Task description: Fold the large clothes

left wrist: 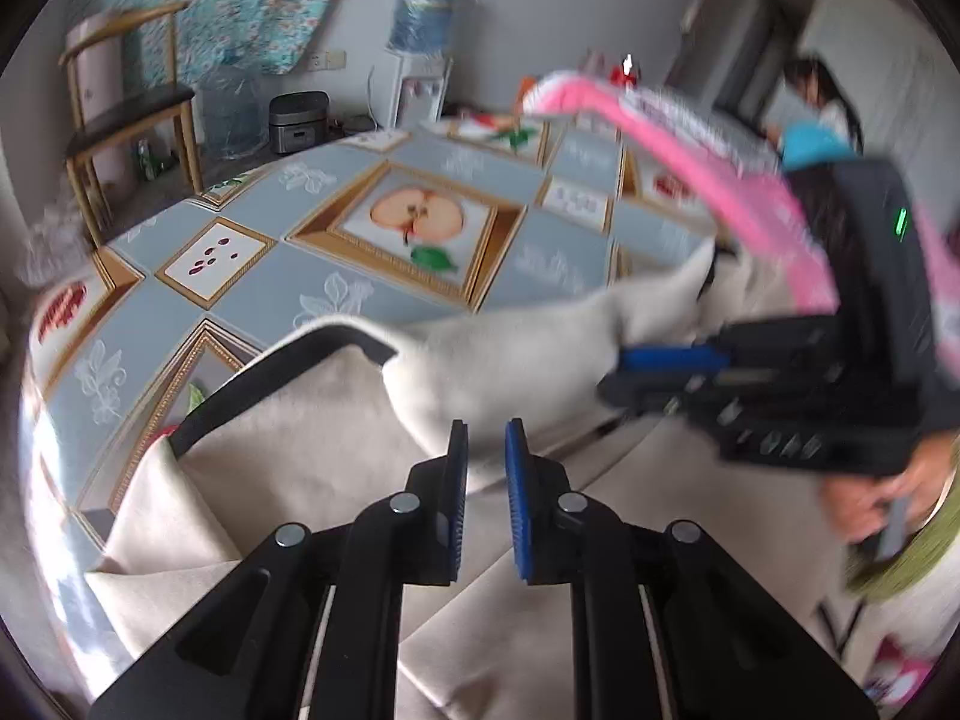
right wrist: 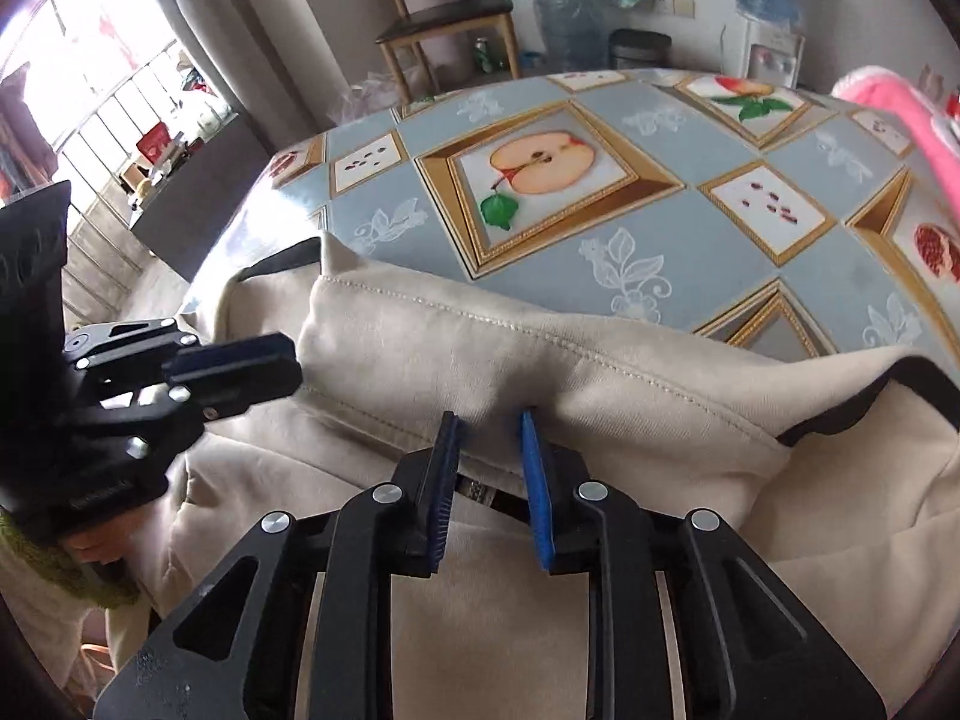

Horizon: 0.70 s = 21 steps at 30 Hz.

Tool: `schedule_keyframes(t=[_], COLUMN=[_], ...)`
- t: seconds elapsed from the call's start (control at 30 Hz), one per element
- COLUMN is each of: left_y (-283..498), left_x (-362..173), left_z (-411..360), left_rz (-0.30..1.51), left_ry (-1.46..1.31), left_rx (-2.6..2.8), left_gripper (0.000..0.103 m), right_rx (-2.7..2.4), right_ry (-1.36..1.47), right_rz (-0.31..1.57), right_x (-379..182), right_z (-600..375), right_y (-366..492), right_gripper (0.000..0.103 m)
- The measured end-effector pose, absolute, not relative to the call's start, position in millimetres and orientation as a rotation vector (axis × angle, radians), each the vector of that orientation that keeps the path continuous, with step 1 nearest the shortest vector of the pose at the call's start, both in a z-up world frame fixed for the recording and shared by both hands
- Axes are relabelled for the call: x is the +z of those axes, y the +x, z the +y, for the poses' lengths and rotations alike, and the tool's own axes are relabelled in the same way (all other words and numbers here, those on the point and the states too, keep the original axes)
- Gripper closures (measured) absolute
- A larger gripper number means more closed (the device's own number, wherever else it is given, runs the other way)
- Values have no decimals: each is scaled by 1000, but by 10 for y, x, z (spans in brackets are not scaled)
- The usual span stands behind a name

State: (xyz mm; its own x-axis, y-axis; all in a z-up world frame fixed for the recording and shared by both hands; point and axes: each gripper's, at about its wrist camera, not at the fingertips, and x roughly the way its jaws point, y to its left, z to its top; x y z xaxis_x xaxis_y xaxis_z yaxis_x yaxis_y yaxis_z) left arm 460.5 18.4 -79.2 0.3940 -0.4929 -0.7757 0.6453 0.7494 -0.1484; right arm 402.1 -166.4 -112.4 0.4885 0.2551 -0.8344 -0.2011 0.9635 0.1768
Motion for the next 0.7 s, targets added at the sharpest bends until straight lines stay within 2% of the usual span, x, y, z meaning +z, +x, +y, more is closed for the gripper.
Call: schedule_keyframes(t=[0.1,0.3,0.47,0.7], left_y=[4570,4695,4778,4849], left_x=[-856,-823,-608,-802], left_z=[58,125,196,-65], left_rz=[896,946,869,923], left_ry=[306,187,58,168], left_rx=[-689,-668,-680,-599], left_gripper=[90,89,89,89], right_rx=[268,265,267,233], right_ry=[-1,-61,-20,29], right_rz=[1016,1012,1010,983], right_x=[-1147,-1223,-1267,-1061], right_z=[-1588,-1510,-1544,-1737], right_y=[4013,4047,4106,4073], right_gripper=[81,81,81,81])
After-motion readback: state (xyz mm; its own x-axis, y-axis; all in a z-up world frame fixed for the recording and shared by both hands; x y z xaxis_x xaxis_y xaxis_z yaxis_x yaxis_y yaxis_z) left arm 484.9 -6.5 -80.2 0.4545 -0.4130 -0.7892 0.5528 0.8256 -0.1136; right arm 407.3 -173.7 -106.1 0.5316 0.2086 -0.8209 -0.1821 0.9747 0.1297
